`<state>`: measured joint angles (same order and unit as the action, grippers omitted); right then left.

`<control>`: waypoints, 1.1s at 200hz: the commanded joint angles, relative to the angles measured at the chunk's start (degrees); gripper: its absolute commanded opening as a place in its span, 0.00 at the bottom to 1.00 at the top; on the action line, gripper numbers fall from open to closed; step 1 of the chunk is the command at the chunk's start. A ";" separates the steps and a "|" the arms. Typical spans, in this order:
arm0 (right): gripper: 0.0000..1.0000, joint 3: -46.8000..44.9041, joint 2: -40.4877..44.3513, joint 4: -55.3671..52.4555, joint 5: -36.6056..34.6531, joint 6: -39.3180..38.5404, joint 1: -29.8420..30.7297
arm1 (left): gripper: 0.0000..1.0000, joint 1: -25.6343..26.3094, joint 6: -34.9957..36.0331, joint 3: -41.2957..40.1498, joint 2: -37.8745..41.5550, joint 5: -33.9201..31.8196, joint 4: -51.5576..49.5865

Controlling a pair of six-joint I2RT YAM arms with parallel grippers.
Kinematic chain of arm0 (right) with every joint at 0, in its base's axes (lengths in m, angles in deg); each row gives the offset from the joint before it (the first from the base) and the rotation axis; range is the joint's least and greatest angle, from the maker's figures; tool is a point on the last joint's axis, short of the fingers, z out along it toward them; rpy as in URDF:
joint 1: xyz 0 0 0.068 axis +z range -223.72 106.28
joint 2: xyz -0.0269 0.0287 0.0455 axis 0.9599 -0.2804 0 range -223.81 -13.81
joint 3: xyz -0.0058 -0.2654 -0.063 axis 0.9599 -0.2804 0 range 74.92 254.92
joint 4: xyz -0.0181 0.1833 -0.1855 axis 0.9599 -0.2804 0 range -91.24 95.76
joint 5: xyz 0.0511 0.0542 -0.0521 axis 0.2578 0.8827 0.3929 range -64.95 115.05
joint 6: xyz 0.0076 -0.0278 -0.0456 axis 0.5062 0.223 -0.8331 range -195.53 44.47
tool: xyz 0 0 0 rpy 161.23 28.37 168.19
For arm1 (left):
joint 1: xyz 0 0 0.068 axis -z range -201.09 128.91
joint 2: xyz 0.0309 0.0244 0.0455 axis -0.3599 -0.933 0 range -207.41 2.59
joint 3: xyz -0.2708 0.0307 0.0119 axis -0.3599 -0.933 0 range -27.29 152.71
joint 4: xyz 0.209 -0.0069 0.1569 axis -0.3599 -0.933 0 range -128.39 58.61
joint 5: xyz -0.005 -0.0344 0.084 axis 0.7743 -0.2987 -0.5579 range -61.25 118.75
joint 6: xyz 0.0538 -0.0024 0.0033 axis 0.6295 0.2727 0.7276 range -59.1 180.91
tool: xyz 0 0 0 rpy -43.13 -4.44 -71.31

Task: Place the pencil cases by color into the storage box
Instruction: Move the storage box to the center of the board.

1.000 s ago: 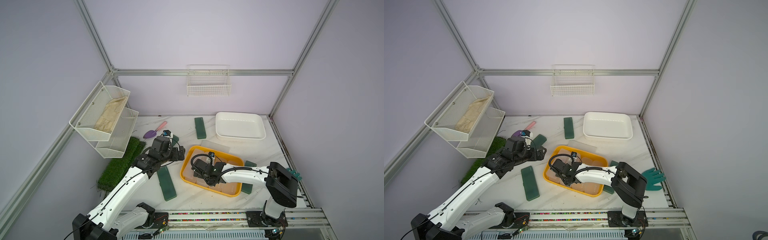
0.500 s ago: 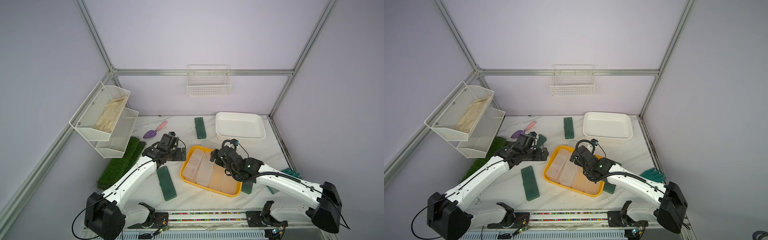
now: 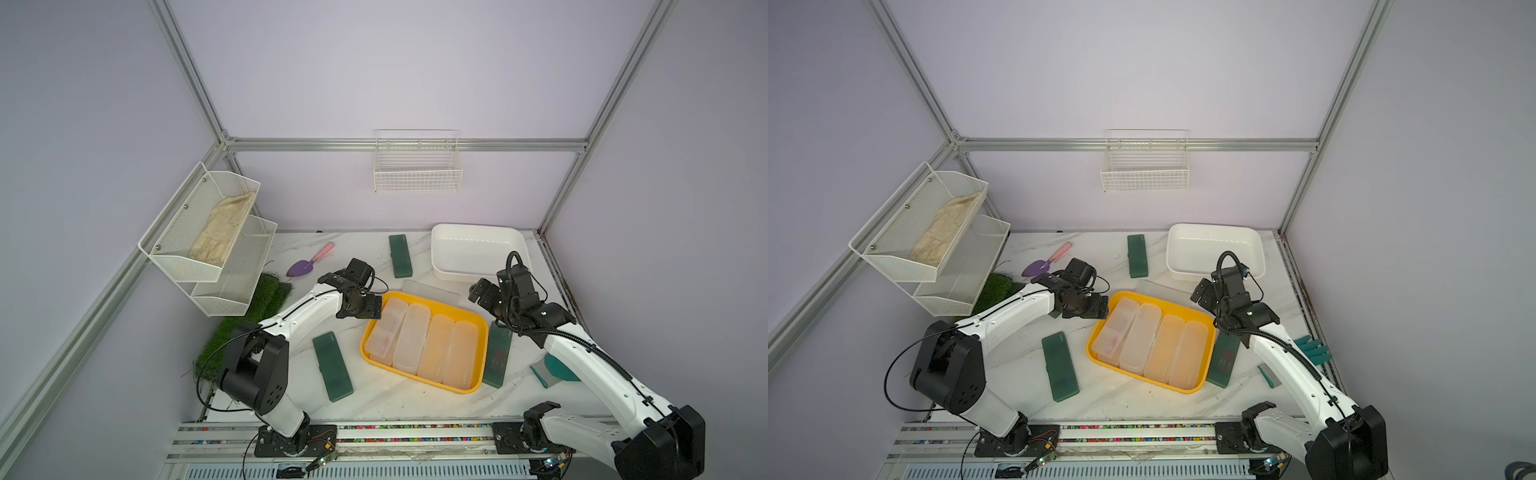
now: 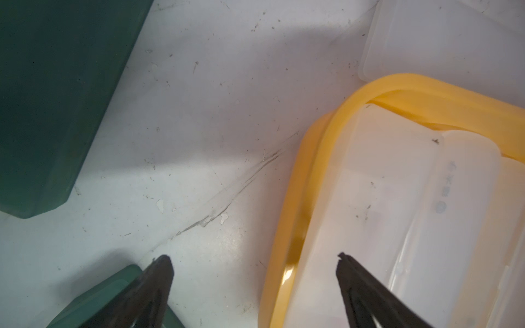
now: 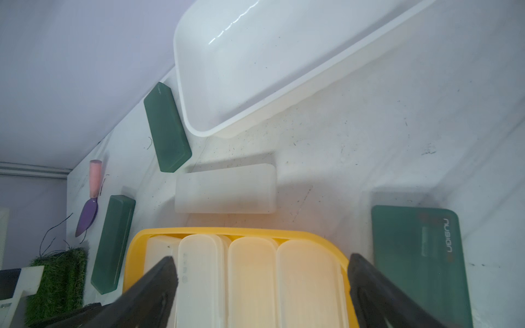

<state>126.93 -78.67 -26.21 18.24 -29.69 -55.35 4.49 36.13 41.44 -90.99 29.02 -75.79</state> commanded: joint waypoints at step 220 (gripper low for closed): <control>0.89 1.48 -10.02 4.05 7.23 -10.07 -2.76 | 0.25 -7.91 -2.56 -3.79 2.29 -1.06 -1.91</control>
<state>127.30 -88.18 -24.20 24.97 -38.69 -57.97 -1.17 34.51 39.60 -91.95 29.94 -76.93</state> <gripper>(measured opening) 0.897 0.253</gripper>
